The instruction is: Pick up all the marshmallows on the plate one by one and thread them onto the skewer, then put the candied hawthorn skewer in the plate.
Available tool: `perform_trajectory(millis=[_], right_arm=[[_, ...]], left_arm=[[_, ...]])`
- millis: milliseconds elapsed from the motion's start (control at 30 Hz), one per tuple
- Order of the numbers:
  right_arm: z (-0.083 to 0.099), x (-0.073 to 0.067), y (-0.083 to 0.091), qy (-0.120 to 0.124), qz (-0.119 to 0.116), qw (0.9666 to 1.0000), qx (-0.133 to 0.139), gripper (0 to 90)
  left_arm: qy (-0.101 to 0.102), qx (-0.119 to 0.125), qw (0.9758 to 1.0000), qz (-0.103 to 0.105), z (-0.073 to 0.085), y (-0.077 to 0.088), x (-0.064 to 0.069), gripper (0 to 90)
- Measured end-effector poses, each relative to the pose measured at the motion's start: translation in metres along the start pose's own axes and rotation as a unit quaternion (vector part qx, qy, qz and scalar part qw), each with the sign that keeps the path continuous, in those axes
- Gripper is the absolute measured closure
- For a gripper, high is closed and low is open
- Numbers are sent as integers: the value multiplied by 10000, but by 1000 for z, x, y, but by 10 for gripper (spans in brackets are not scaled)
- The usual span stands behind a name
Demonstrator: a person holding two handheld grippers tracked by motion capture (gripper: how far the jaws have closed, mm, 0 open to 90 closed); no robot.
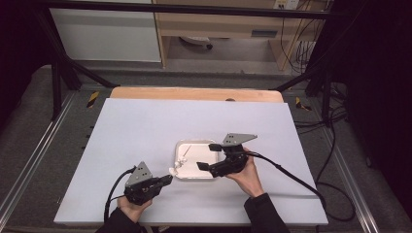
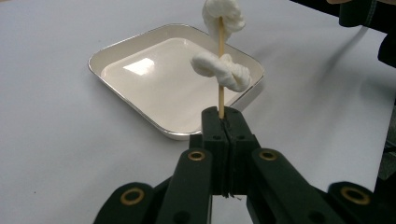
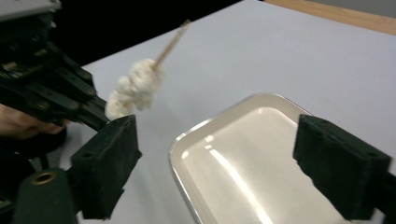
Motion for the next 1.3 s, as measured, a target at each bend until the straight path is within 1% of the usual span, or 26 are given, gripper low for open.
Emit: perform_trajectory(millis=[167, 300, 367, 433, 500, 667, 767, 800, 900, 1033, 1100, 1200, 1300], right_arm=[[9, 12, 12, -68, 197, 9996, -205, 58], [21, 20, 22, -166, 341, 9988, -300, 14], [28, 24, 28, -157, 466, 9982, -352, 8], [34, 27, 33, -239, 534, 9974, -421, 7], [40, 30, 40, -211, 608, 9968, -475, 7], [54, 38, 55, -279, 868, 9945, -514, 6], [61, 42, 64, -242, 983, 9935, -517, 5], [63, 43, 66, -234, 1036, 9928, -547, 5], [69, 45, 73, -198, 1108, 9921, -562, 5], [75, 48, 84, -215, 1177, 9917, -464, 4], [77, 49, 88, -206, 1225, 9910, -493, 4], [81, 50, 93, -258, 1270, 9902, -518, 5], [85, 51, 95, -213, 1334, 9892, -566, 4]], left_arm=[[19, -30, 10000, 10, -1, 0, -1, 886], [70, -77, 9999, 39, -3, 2, -3, 885], [100, -93, 9999, 57, -4, 2, -3, 885], [117, -98, 9999, 70, -5, 2, -4, 885], [131, -114, 9998, 72, -7, 2, -5, 885], [131, -205, 9997, 55, -10, 1, -7, 885], [123, -277, 9995, 52, -12, 1, -9, 884], [155, -281, 9995, 46, -13, 1, -9, 884], [161, -327, 9993, 45, -15, 1, -12, 884], [188, -368, 9991, 39, -18, 0, -14, 884], [207, -413, 9989, 34, -20, -1, -15, 884], [247, -468, 9986, 34, -24, -4, -16, 884], [243, -549, 9982, 24, -29, -7, -17, 884]])
Point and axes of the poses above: each handheld gripper's, and its own axes: y roughly backward along the jaws, z roughly out of its underside, x roughly to its right, the point moved 2 cm from there along -y, roughly forward along the jaws, and after that the axes turned 7 degrees about x, right-handed, at the moved point
